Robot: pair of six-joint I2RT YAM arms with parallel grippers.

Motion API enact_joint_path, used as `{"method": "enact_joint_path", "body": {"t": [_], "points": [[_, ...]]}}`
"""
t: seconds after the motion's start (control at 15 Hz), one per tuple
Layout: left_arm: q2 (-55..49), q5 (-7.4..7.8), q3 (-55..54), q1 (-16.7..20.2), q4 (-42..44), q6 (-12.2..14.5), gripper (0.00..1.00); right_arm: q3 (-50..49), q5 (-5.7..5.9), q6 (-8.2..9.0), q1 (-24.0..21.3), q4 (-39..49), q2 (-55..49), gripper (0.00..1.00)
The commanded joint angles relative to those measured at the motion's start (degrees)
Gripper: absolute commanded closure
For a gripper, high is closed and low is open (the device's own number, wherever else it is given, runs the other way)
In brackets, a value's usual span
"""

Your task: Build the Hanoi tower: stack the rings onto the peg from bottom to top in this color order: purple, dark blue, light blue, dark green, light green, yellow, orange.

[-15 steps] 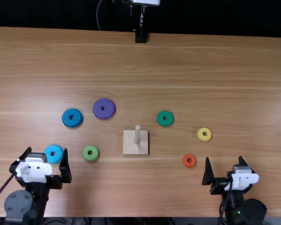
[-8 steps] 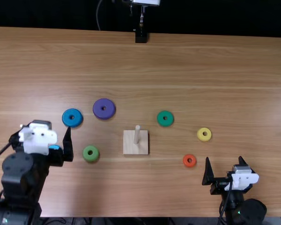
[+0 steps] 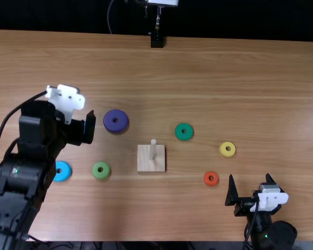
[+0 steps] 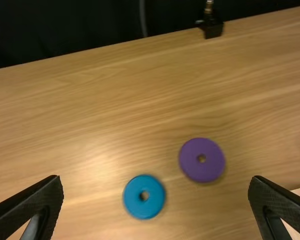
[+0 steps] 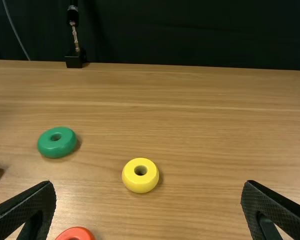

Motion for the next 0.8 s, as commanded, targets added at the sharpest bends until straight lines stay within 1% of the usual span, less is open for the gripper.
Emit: {"method": "enact_joint_path", "body": {"t": [0.0, 0.07, 0.13, 0.2, 0.27, 0.33, 0.4, 0.47, 0.6, 0.67, 0.73], "points": [[4.4, 9.25, 3.6, -0.7, -0.1, 0.3, 0.00, -4.1, -0.75, 0.32, -0.8, -4.4, -0.1, 0.00], [6.1, 13.47, 3.5, -0.6, 0.0, 0.5, 0.00, -4.1, -0.75, 0.32, -0.8, -4.4, -0.1, 0.00], [7.4, 15.05, 3.5, -0.7, 0.3, 0.4, 0.00, -4.1, -0.75, 0.32, -0.8, -4.4, -0.1, 0.00], [9.7, 14.42, 3.8, -1.0, 0.5, 0.5, 0.00, -4.1, -0.75, 0.32, -0.8, -4.4, -0.1, 0.00], [12.6, 13.78, 4.4, -2.8, 0.2, 0.6, 0.00, -4.1, -0.75, 0.32, -0.8, -4.4, -0.1, 0.00], [14.7, 11.36, 7.2, -4.3, -0.3, 1.0, 0.00, -4.1, -0.75, 0.32, -0.8, -4.4, -0.1, 0.00], [16.6, 6.93, 11.3, -4.7, -1.1, 1.0, 0.00, -4.1, -0.75, 0.32, -0.8, -4.4, -0.1, 0.00], [18.5, 5.77, 13.2, -4.7, -4.4, 0.9, 0.00, -4.1, -0.86, 0.32, -0.8, -4.4, -0.1, 0.00], [20.6, 5.87, 13.3, -4.5, -10.7, 0.4, 0.00, -4.1, -0.75, 0.42, -0.8, -4.4, -0.1, 0.00], [22.0, 4.40, 13.5, -4.8, -10.7, 0.7, 0.00, -4.1, -0.75, 0.32, -0.8, -4.4, -0.1, 0.00], [23.7, 2.08, 13.7, -5.4, -10.5, 0.8, 0.00, -4.1, -0.75, 0.42, -0.8, -4.4, -0.1, 0.00]]}}
